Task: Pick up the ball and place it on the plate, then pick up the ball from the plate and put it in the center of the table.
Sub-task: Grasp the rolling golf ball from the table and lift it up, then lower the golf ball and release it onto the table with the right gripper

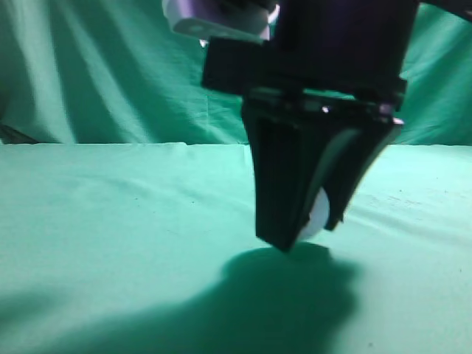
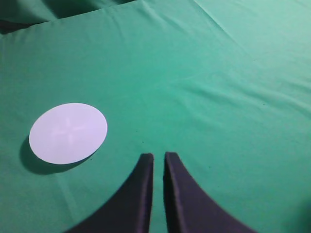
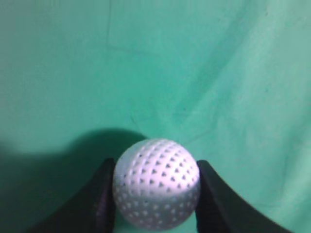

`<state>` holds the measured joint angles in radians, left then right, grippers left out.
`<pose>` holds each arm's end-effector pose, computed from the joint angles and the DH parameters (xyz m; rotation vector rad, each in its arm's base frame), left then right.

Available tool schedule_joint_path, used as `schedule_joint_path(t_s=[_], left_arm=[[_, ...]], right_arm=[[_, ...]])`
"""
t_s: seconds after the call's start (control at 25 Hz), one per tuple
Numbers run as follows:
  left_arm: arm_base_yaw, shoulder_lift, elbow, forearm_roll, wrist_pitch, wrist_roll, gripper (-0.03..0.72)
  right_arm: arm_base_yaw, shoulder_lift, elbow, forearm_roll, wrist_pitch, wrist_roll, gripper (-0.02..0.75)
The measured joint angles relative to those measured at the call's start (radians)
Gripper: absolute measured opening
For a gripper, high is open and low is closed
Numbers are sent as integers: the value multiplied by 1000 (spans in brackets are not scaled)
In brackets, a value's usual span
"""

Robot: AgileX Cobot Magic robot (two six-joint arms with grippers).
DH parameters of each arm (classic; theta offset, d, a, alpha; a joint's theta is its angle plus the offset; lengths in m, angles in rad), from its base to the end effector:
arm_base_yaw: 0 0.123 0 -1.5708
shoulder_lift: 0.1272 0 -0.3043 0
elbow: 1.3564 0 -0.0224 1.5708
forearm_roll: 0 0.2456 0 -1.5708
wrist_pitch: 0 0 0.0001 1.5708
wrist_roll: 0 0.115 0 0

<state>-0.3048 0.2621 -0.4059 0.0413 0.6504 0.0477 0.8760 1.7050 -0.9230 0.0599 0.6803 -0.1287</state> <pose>0.0556 -0.0145 0.2697 0.3655 1.9578 -0.1199 0.1913 0.2363 0.1642 -1.3741 2.6334 0.1648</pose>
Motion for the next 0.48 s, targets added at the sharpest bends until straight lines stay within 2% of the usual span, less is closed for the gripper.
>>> schedule_joint_path(t_s=[0.24, 0.48], left_arm=[[0, 0, 0, 0, 0, 0, 51], [0, 0, 0, 0, 0, 0, 51]], right_arm=[[1, 2, -223, -67, 149, 18, 326], [-24, 31, -524, -126, 205, 65, 326]])
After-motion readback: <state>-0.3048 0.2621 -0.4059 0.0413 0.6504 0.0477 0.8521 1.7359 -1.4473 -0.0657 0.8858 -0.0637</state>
